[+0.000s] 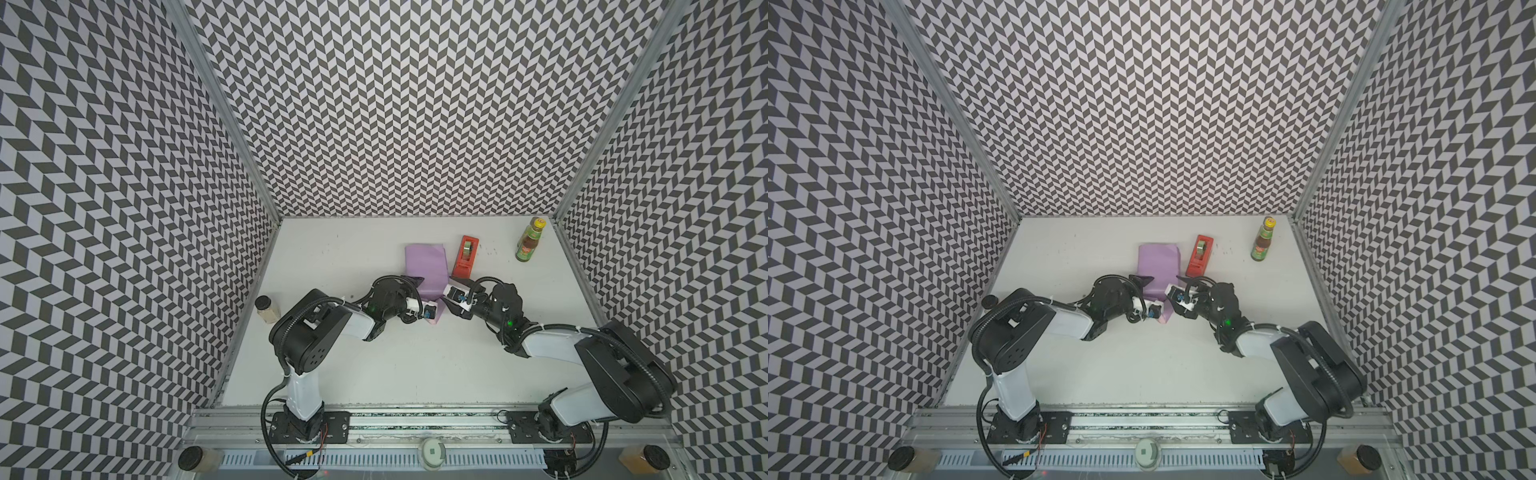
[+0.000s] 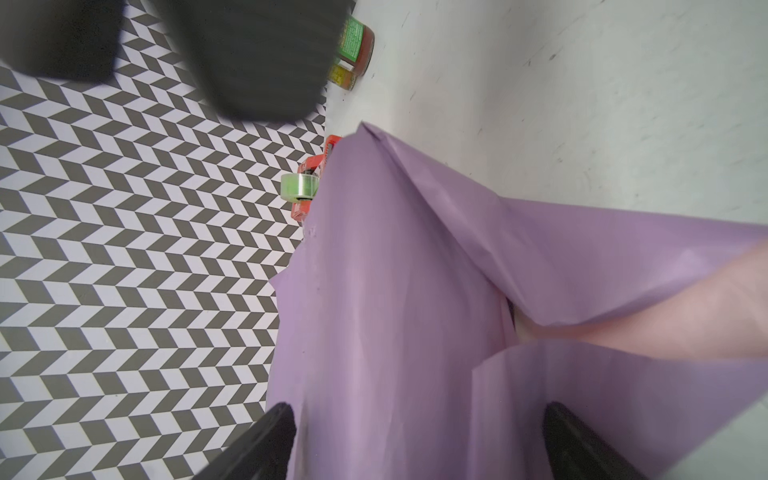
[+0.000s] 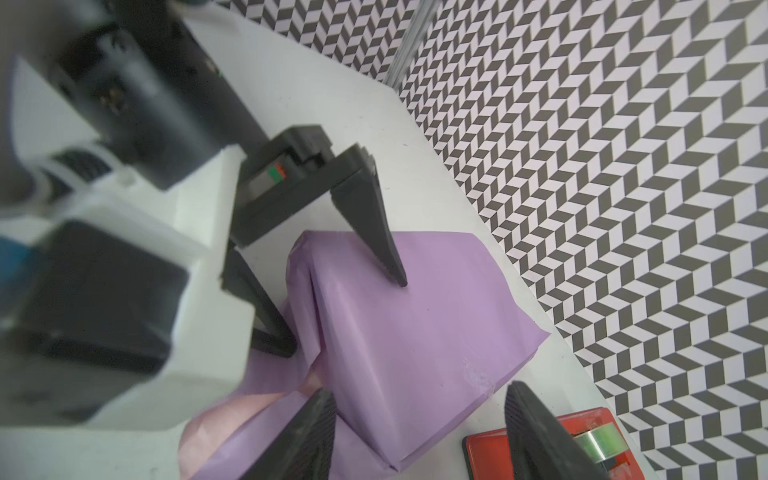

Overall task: Wrap the gift box in paper
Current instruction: 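Open the right gripper and pull it back from the box while the left holds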

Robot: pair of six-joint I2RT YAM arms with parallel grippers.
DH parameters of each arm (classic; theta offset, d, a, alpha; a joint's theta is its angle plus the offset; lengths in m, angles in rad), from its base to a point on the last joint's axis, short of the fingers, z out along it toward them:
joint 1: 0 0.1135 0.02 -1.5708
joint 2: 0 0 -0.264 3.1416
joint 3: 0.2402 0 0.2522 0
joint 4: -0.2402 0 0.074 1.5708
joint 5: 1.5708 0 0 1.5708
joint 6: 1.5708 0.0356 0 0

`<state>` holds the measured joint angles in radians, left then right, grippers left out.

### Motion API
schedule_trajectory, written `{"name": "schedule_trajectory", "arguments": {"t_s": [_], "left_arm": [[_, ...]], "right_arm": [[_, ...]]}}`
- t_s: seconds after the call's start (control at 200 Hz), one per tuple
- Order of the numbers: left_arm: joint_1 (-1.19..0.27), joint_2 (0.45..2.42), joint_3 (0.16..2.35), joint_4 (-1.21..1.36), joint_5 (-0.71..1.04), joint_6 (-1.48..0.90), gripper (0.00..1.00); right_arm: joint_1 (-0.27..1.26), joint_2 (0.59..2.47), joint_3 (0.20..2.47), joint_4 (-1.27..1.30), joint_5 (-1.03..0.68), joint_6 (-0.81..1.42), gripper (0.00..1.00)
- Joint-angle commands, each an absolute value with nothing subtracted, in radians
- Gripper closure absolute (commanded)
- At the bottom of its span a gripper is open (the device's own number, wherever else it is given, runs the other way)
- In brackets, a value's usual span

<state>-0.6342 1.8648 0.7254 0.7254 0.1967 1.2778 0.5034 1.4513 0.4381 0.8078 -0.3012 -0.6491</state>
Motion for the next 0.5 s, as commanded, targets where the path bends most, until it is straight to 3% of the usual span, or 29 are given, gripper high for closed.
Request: {"name": "schedule_trajectory", "arguments": {"t_s": [0.0, 0.15, 0.496], "left_arm": [[-0.629, 1.895, 0.749, 0.723, 0.202, 1.295, 0.06], [-0.629, 1.910, 0.750, 0.724, 0.192, 1.303, 0.07], [-0.624, 1.919, 0.745, 0.723, 0.183, 1.311, 0.10]], "right_arm": [[0.532, 1.349, 0.429, 0.806, -0.159, -0.399, 0.35], [0.531, 1.237, 0.457, 0.584, -0.018, -0.221, 0.35], [0.535, 1.087, 0.393, 0.319, -0.107, 0.375, 0.37]]}}
